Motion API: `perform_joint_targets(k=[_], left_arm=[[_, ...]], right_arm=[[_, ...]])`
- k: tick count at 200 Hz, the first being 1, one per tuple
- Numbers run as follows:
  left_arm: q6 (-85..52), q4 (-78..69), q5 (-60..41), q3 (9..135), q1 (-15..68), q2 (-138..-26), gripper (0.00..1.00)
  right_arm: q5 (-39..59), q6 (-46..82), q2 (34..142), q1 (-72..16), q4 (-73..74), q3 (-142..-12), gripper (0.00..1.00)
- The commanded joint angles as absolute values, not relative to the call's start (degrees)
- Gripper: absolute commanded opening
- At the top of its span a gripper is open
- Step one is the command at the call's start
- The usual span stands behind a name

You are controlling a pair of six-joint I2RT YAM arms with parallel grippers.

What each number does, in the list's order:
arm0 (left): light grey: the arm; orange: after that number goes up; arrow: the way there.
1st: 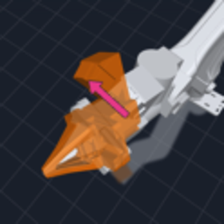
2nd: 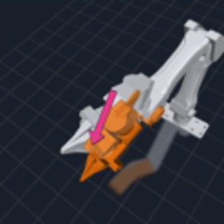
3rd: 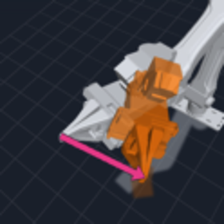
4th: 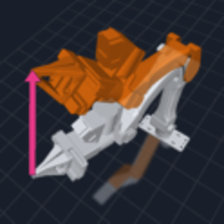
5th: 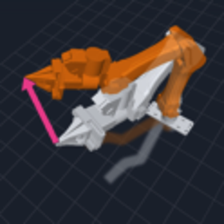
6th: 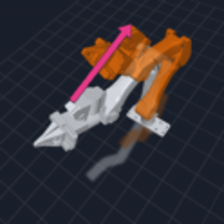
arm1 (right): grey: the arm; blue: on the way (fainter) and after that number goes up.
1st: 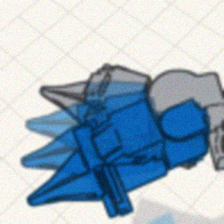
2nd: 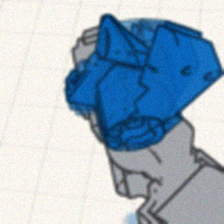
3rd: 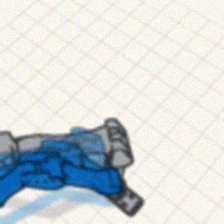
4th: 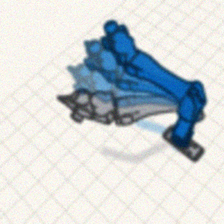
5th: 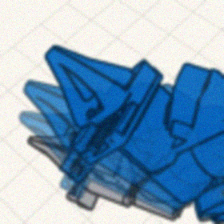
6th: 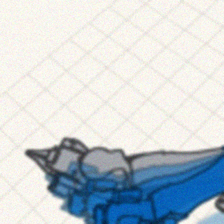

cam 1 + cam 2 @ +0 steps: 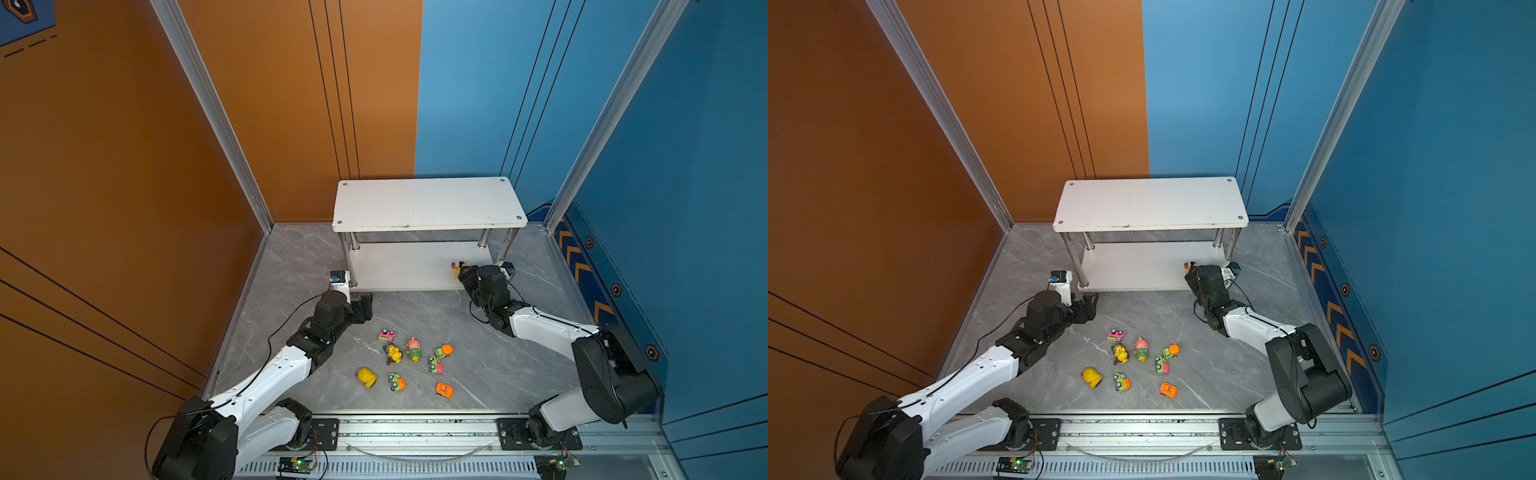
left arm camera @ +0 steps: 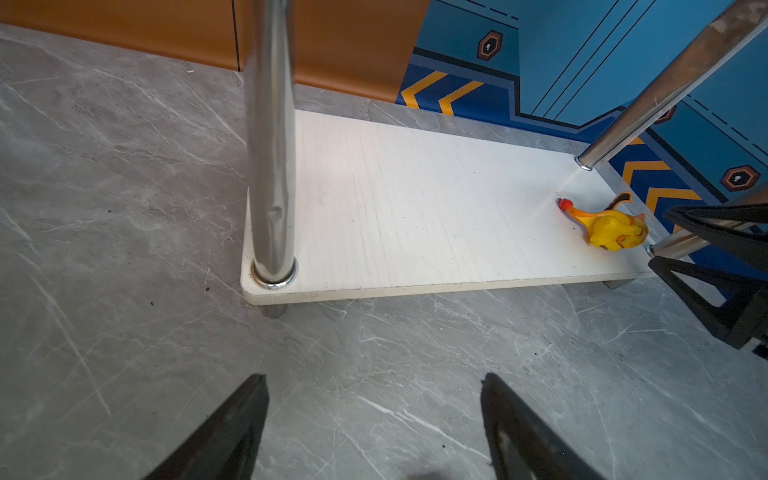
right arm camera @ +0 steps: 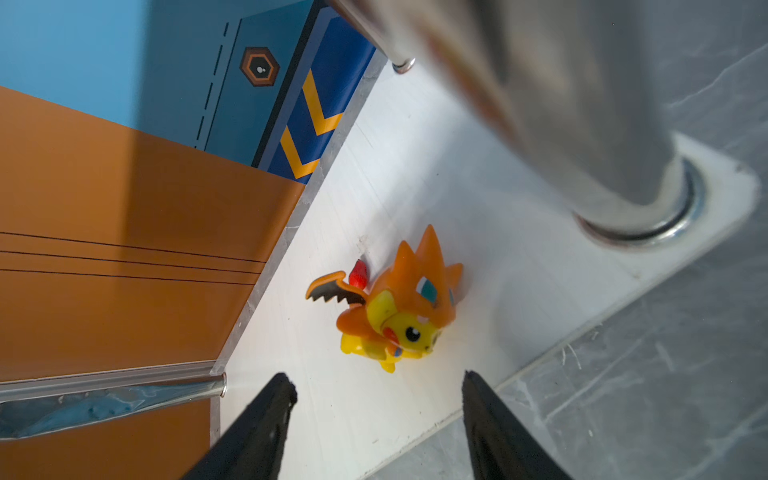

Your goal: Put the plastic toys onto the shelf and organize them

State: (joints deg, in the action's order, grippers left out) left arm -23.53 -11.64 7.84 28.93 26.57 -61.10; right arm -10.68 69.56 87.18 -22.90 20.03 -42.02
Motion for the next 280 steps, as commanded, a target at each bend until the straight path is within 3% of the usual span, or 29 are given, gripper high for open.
perform_joint_targets(k=[1, 59, 110, 140, 180, 217, 280], left_arm=[[-22.9, -12.1, 7.3, 27.8, 25.8, -60.7, 0.82], [-22.9, -12.6, 6.6, 27.4, 25.3, -61.3, 0.82], [-22.8, -12.5, 6.4, 27.1, 24.8, -60.7, 0.82], [-22.6, -12.2, 6.1, 27.1, 24.4, -60.6, 0.82], [-22.7, -12.0, 5.0, 27.3, 24.4, -60.2, 0.81], [-22.5, -11.5, 3.7, 29.1, 25.4, -61.2, 0.78], [-20.9, -13.2, 3.6, 37.5, 33.0, -70.8, 0.77]], right_arm=[[-13.0, 72.7, 88.7, -22.7, 24.0, -41.6, 0.64], [-16.2, 77.4, 94.5, -23.2, 32.3, -41.2, 0.54], [-20.7, 78.3, 96.7, -24.0, 34.2, -41.7, 0.53], [-20.7, 77.5, 97.9, -23.9, 36.1, -42.1, 0.38], [-19.1, 76.3, 98.2, -23.9, 35.5, -42.2, 0.29], [-17.5, 73.0, 96.3, -24.8, 32.2, -41.7, 0.20], [-17.5, 62.7, 83.1, -29.2, 20.3, -34.9, 0.18]])
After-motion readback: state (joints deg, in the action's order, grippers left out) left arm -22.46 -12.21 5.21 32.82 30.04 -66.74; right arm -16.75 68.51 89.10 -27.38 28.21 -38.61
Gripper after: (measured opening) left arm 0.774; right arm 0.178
